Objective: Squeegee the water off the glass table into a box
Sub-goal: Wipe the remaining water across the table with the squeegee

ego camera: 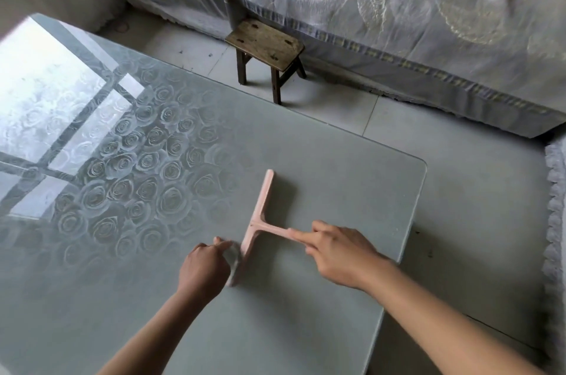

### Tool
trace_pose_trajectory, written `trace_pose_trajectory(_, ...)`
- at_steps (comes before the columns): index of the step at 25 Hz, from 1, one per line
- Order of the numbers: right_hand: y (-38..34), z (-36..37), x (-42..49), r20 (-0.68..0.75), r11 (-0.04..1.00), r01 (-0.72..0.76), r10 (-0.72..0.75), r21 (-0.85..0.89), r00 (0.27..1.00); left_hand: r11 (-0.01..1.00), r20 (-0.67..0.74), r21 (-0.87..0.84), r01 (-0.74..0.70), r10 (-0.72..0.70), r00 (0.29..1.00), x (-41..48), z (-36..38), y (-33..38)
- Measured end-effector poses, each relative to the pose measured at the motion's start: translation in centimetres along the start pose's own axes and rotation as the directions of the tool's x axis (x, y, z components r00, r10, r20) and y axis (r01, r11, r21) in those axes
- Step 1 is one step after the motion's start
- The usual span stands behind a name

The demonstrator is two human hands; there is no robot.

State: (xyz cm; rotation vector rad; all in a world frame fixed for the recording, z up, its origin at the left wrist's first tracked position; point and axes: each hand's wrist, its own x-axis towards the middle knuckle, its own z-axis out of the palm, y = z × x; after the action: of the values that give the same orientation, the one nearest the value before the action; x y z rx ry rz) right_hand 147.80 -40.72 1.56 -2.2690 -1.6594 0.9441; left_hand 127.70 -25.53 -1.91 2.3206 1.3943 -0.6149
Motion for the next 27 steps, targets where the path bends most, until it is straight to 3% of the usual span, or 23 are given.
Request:
trace_pose_trajectory(3,4.7,-3.6,-3.4,-0.034,1.0,0.003,-0.002,0.01,0.999,0.999,-0.073,-0.026,-0.026,0.024,0.997,0.8,-0.9,-0.7)
trace_pose_trajectory(6,11.5,-7.4,-8.2,0.003,0.989,-0.149,0.149,0.01,0.989,0.997,-0.144,-0.032,-0.068,0.063,0.987,2.1,-1.7,-0.9)
trace_pose_trajectory(8,12.0,-7.4,-7.7,0.036,0.981,-0.195,0.195,-0.019,0.98,0.996,-0.149,0.034,-0.084,0.088,0.985,3.3,-2.0,-1.1)
trace_pose_trajectory(11,7.8,-4.9,-0.7,0.03,0.996,-0.092,0.092,0.014,0.995,0.99,-0.049,0.139,-0.028,0.035,0.998,5.0,-2.2,-0.9)
trace_pose_trajectory(14,4.5,-4.4,5.6,-0.035,1.0,-0.013,0.013,-0.012,0.999,0.99,0.008,0.139,0.038,-0.04,0.999,6.0,-2.2,-0.6)
trace_pose_trajectory(17,8.2,-8.1,4.5,-0.004,1.0,0.0,0.0,-0.008,1.0,0.994,0.053,0.075,0.082,-0.086,0.995,7.0,-2.7,-0.7)
trace_pose_trajectory(22,15.0,-12.1,0.5,0.043,0.991,-0.13,0.128,0.026,0.991,0.994,0.024,0.03,0.103,-0.103,0.994,9.4,-3.9,-2.2)
trace_pose_trajectory(27,6.3,-7.9,11.5,0.087,0.996,0.088,-0.085,-0.027,0.993,0.988,0.143,-0.017,0.156,-0.152,0.978,10.4,-3.5,-4.1)
